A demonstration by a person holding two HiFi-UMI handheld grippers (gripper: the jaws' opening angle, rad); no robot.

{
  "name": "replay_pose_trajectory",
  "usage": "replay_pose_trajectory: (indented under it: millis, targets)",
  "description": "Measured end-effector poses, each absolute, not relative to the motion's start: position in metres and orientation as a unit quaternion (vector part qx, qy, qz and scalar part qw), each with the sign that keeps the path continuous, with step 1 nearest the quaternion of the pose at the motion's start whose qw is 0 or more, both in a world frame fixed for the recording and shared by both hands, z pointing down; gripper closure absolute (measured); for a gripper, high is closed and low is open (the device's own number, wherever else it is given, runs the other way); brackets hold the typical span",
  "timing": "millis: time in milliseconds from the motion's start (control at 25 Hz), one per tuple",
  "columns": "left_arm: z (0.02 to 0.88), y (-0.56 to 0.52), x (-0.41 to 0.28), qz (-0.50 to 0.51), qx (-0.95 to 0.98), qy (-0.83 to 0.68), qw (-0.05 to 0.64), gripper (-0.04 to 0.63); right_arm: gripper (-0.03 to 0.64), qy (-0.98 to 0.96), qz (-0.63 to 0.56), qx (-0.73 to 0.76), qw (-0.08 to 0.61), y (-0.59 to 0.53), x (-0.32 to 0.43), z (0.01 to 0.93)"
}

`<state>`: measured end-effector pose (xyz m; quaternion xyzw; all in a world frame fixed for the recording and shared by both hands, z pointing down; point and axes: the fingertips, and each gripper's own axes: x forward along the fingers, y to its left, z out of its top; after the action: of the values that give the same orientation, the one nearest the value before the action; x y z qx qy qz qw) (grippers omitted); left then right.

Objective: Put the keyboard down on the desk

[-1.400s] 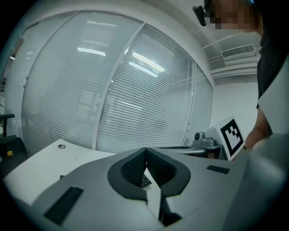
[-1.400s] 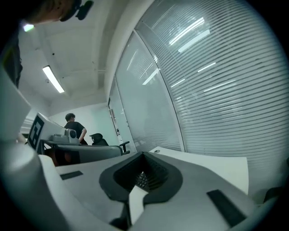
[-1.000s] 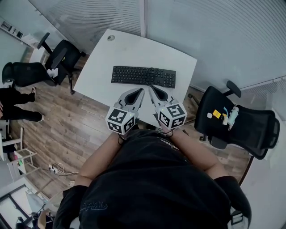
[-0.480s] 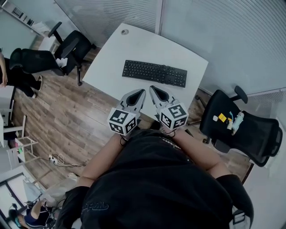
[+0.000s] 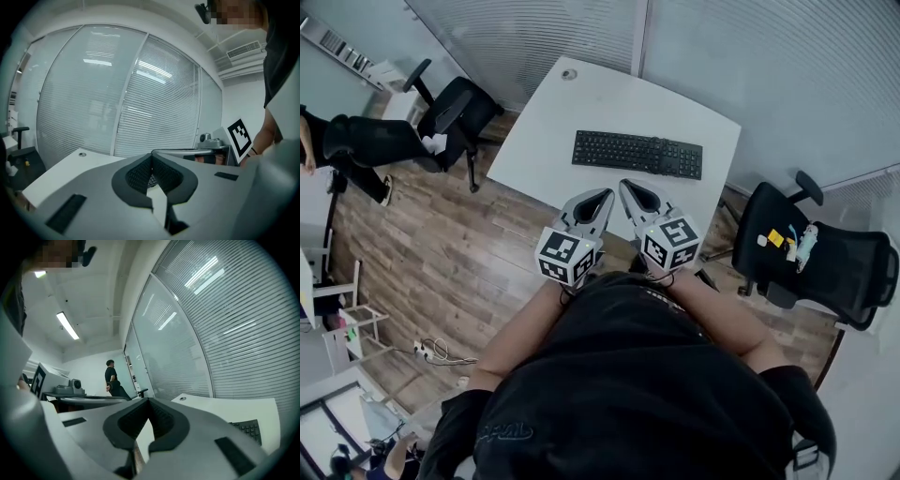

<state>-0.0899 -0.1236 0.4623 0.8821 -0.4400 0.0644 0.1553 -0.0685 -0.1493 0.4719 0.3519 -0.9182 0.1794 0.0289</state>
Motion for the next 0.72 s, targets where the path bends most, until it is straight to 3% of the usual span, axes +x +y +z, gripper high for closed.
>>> replay_pose_trajectory:
  millis: [720]
  targets:
    - [0.465,-0.052,-0.15,0.065,0.898,-0.406,0.159,0.58,0.595,-0.903,0.171,0.393,0.015,-0.068,-0.12,0.468]
